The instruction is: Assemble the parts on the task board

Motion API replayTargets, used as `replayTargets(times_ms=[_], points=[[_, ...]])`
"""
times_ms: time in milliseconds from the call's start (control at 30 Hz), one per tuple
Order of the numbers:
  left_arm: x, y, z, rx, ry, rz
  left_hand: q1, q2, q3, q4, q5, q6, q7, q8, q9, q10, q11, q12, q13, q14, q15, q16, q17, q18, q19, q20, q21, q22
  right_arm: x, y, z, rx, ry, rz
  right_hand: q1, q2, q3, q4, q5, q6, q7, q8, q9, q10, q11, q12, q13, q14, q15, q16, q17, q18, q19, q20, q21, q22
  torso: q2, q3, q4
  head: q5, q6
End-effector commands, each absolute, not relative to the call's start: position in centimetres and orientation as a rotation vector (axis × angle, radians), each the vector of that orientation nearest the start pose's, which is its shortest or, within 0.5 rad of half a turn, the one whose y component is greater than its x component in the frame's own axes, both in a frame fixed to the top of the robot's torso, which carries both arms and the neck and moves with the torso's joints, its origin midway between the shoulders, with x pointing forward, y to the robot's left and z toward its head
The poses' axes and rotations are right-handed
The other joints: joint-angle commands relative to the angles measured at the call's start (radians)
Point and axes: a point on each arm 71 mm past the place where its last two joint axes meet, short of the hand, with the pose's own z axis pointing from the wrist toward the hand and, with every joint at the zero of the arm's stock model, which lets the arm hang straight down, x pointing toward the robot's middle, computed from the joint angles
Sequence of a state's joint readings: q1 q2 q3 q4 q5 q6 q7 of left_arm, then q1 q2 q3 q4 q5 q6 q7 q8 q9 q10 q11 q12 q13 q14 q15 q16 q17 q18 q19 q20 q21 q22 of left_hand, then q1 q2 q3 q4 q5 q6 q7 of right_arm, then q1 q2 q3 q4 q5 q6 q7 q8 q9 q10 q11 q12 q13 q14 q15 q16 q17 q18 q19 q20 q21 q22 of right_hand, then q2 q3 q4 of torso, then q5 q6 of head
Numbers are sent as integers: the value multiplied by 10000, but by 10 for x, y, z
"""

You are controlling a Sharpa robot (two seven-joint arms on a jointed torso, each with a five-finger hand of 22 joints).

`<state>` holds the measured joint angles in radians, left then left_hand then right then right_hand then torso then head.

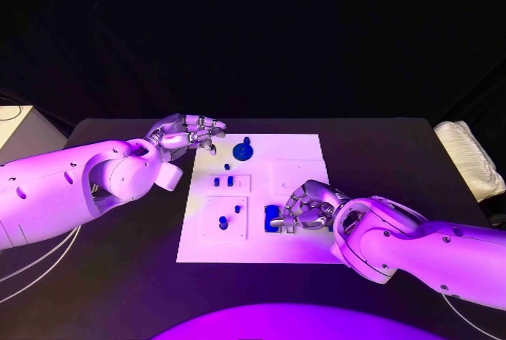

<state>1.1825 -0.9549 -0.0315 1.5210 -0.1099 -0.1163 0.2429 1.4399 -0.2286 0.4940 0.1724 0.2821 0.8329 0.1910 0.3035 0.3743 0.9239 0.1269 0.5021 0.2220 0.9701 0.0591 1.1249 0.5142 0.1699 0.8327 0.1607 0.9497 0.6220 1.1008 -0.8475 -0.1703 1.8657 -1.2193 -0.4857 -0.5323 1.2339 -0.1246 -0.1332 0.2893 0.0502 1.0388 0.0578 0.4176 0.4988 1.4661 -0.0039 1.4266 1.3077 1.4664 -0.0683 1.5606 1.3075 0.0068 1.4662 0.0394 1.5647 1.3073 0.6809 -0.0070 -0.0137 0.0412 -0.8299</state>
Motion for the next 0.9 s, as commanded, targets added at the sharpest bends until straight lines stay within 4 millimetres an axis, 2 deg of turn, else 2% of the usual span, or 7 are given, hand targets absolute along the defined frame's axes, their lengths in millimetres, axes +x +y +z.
replayTargets(times_ms=[33,267,367,500,900], points=[[480,252,-190,-10713,16433,-15230,-42,96,-12,32,44,-79,-7,68,-9,-74,16,-32,-17,-40,29,-50,-17,139,63,10,-54,-9,375,-137,-249,2389,20041,6654,102,44,65,9,17,88,14,82,17,317,-92,77,1610,1011,-77,47,2491,-68,1046,-90,61,2635,4,-2,11,-10,14],[480,252,-190,-10715,16442,-15230,-44,111,-12,43,44,-78,-8,74,-13,-79,15,-33,-24,-40,28,-53,-17,140,69,10,-66,-17,378,-135,-251,2098,20033,6352,417,335,281,-13,20,118,-37,196,52,355,-142,115,1657,1016,-124,55,2512,-68,1046,-136,61,2635,-1,-15,25,-22,7],[480,252,-190,-10717,16448,-15228,-44,111,-12,43,44,-78,-8,74,-13,-79,15,-33,-24,-40,28,-53,-17,140,69,10,-66,-17,377,-133,-251,1925,20090,6338,605,350,445,-32,20,110,-48,226,54,370,-154,129,1676,1020,-135,60,2527,-68,1046,-151,61,2635,-1,-15,21,-17,-2],[480,251,-190,-10709,16449,-15245,-44,111,-12,43,44,-78,-8,74,-13,-79,15,-33,-24,-40,28,-53,-17,140,69,10,-66,-17,376,-132,-251,1733,20165,6339,1074,254,662,-74,18,183,-100,327,67,479,-198,318,1827,1024,-171,67,2545,-68,1046,-180,61,2635,-8,-13,6,-39,1],[480,253,-190,-10715,16420,-15224,-49,121,-12,53,44,-79,-7,77,-16,-81,15,-32,-28,-40,28,-54,-17,140,73,11,-73,-23,376,-141,-252,1526,19909,5994,1567,124,925,-73,21,198,-132,367,30,516,-230,370,1884,1032,-199,82,2582,-68,1046,-211,61,2635,-13,1,-10,-8,41]])
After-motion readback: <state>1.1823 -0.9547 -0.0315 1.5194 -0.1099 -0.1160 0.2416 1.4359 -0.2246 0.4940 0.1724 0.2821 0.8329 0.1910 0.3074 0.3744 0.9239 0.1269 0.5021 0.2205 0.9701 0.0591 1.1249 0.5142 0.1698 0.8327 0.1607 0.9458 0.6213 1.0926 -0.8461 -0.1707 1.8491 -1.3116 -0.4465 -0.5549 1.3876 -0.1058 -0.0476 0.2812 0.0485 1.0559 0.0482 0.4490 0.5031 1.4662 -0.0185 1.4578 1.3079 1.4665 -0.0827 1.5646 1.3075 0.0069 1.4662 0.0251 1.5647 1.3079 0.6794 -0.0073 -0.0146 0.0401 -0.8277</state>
